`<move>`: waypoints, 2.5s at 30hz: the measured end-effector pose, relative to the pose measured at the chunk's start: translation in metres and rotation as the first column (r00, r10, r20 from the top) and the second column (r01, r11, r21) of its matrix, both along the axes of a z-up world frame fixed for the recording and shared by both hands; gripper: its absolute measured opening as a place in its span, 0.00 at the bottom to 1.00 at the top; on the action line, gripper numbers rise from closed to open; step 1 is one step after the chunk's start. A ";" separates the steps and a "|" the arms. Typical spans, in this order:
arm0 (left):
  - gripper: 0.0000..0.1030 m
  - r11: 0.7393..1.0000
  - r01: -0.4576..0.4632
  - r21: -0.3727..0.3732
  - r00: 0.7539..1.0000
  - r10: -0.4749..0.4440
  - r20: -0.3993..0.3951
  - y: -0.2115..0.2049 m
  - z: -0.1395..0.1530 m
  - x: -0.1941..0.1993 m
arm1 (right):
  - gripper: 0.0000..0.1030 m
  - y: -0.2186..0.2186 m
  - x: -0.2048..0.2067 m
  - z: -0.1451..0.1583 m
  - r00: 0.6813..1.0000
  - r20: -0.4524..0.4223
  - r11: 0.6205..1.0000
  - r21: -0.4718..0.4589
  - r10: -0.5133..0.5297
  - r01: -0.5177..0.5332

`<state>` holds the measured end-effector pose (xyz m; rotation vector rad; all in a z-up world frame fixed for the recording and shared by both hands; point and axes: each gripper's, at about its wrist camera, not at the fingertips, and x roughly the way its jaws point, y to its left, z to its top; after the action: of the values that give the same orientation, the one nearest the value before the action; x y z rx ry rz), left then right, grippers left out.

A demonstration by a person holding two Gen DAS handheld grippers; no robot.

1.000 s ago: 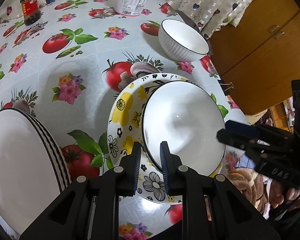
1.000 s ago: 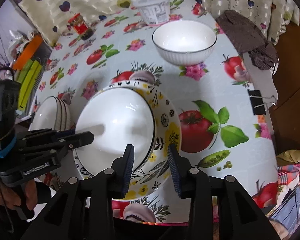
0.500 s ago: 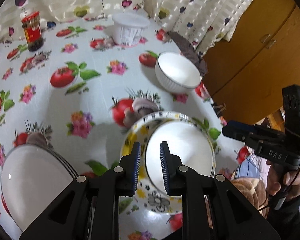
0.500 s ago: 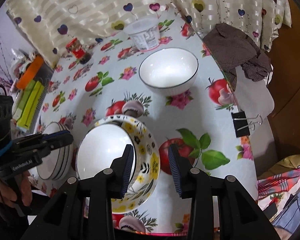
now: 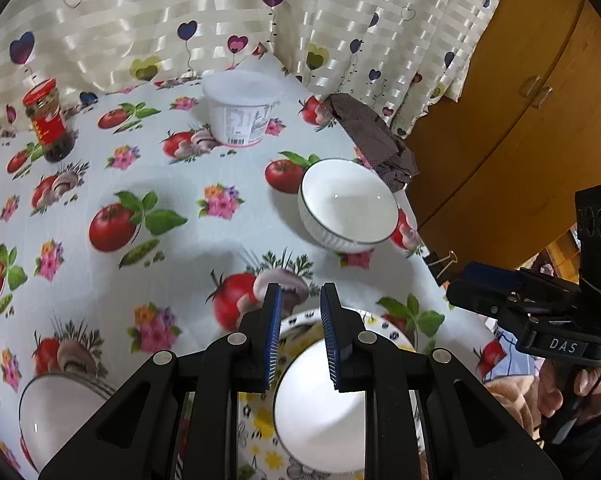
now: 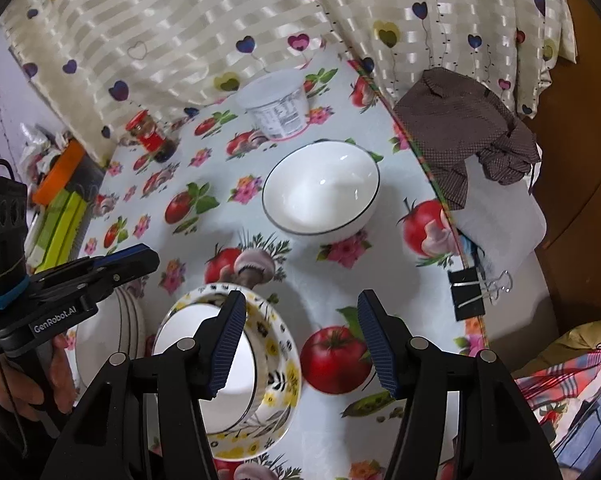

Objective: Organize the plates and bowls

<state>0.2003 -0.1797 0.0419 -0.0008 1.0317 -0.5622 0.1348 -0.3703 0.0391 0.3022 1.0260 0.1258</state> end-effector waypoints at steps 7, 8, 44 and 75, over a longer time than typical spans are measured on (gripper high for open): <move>0.20 1.000 0.013 0.005 1.000 -0.013 -0.002 -0.014 -0.003 0.011 | 0.57 -0.007 0.014 -0.002 1.000 0.000 1.000 -0.006 -0.014 0.014; 0.20 1.000 0.015 0.006 1.000 -0.015 -0.002 -0.015 -0.004 0.013 | 0.57 -0.008 0.017 -0.003 1.000 -0.003 1.000 -0.008 -0.014 0.014; 0.20 0.998 0.024 -0.058 0.985 -0.033 -0.169 -0.063 -0.067 0.112 | 0.52 -0.053 0.106 -0.064 0.987 -0.125 0.994 0.024 -0.105 0.109; 0.20 0.999 0.047 0.019 0.994 -0.045 -0.103 -0.072 -0.043 0.097 | 0.15 -0.040 0.111 -0.052 0.990 -0.126 0.997 0.014 -0.070 0.072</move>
<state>0.2978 -0.2515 -0.0008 0.0129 1.1400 -0.5977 0.2460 -0.4102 -0.0130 0.3669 1.1381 0.0525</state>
